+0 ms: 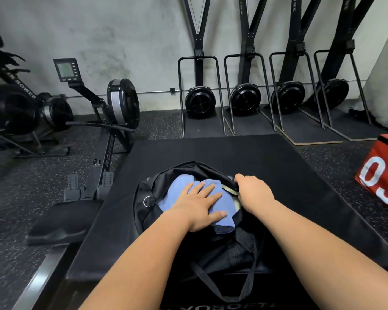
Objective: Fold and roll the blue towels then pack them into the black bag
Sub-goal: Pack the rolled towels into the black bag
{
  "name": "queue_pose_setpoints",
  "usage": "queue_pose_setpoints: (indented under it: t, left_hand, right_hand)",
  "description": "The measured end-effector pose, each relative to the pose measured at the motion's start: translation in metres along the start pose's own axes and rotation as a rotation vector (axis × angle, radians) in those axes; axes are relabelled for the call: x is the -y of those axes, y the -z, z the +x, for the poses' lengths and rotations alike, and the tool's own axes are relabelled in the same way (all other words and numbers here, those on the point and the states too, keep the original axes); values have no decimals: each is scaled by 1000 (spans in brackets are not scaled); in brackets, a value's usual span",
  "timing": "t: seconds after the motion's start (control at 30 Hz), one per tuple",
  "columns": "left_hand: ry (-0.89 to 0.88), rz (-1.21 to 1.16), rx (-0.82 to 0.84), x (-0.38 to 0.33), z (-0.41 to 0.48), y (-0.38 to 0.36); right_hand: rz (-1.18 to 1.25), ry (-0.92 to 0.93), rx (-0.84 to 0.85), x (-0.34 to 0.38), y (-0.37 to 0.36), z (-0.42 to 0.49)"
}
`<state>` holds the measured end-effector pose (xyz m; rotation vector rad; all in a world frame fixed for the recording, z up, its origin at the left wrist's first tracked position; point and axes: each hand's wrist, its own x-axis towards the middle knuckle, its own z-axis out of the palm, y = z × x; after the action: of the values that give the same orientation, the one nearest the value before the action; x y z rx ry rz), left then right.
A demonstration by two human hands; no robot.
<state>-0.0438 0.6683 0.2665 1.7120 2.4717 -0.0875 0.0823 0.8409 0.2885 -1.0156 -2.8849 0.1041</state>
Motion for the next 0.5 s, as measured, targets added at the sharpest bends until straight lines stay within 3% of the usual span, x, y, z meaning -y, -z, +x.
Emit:
queue_pose_setpoints:
  t: [0.17, 0.33, 0.5]
  left_hand:
    - [55, -52, 39, 2, 16, 5]
    - [28, -24, 29, 1, 19, 8]
    - [-51, -47, -112, 2, 0, 9]
  right_hand:
    - [126, -50, -12, -24, 34, 15]
    - [115, 126, 52, -36, 36, 4]
    - [11, 474, -87, -33, 37, -15]
